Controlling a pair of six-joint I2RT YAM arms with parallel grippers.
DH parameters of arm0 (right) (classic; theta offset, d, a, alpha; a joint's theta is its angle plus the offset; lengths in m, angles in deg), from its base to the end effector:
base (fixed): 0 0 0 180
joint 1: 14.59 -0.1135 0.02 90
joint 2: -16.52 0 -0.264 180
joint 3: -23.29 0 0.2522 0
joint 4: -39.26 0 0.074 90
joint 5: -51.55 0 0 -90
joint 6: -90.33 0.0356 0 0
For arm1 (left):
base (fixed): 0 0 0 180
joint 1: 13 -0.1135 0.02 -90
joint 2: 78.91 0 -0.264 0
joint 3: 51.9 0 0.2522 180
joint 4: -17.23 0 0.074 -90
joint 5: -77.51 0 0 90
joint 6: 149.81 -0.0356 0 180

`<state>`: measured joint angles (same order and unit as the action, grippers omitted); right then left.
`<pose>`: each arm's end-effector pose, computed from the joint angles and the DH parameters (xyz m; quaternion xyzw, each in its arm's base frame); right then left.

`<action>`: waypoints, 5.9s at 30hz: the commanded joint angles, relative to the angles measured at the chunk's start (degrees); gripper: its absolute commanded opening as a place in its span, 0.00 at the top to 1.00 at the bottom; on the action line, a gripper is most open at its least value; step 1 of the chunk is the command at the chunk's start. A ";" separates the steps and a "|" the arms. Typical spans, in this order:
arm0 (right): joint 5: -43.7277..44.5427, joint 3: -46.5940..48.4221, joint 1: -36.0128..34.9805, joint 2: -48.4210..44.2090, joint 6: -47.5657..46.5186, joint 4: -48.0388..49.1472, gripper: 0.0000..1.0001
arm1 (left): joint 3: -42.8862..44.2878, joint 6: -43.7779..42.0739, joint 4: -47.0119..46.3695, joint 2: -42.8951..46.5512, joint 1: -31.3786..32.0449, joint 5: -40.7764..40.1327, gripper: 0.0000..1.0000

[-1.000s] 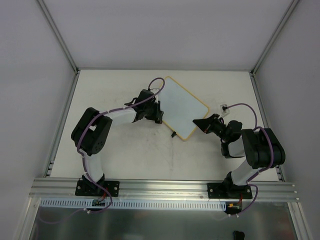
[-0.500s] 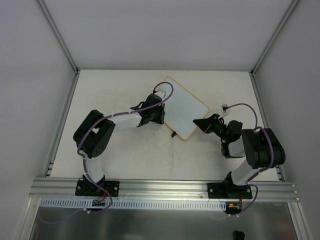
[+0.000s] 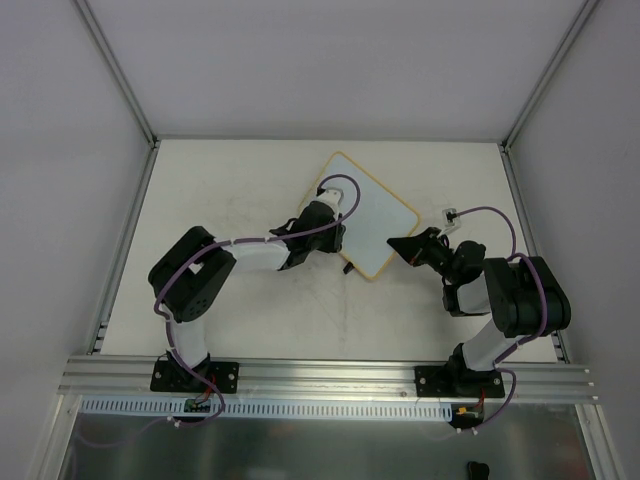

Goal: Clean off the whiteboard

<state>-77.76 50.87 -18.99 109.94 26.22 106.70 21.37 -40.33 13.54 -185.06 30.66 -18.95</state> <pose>0.2380 0.0409 0.1498 -0.1145 0.6900 0.4027 0.5904 0.2927 -0.2737 0.1768 0.1525 0.8480 -0.2231 0.4560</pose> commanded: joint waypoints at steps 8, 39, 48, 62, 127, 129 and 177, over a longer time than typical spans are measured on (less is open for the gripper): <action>-1.56 -0.47 -1.05 0.79 -5.94 6.59 1.00 | 3.15 6.09 -10.67 -2.05 8.11 13.83 1.00; -1.65 0.15 -1.13 1.05 -5.59 6.59 1.00 | -9.57 8.55 13.49 32.21 3.19 10.86 1.00; -1.82 0.24 -1.13 0.97 -5.67 6.59 1.00 | -16.61 10.05 24.04 33.04 -6.48 11.99 1.00; -1.74 0.24 -1.13 1.14 -5.59 6.59 1.00 | -14.34 10.31 28.27 24.94 -8.59 13.67 1.00; -2.17 0.15 -1.13 0.70 -5.15 6.59 1.00 | 12.04 -0.76 30.02 -5.30 -2.09 19.99 1.00; -2.09 0.06 -1.13 0.62 -5.15 6.59 1.00 | 11.16 -0.59 30.55 -5.38 -2.17 20.43 1.00; -2.26 0.50 -1.05 0.18 -4.80 6.51 1.00 | -19.16 10.22 35.65 25.20 -13.60 10.50 0.54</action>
<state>-78.19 51.29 -19.12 109.94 26.25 106.14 2.53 -30.38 49.14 -160.34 17.63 -8.48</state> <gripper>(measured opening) 0.085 0.440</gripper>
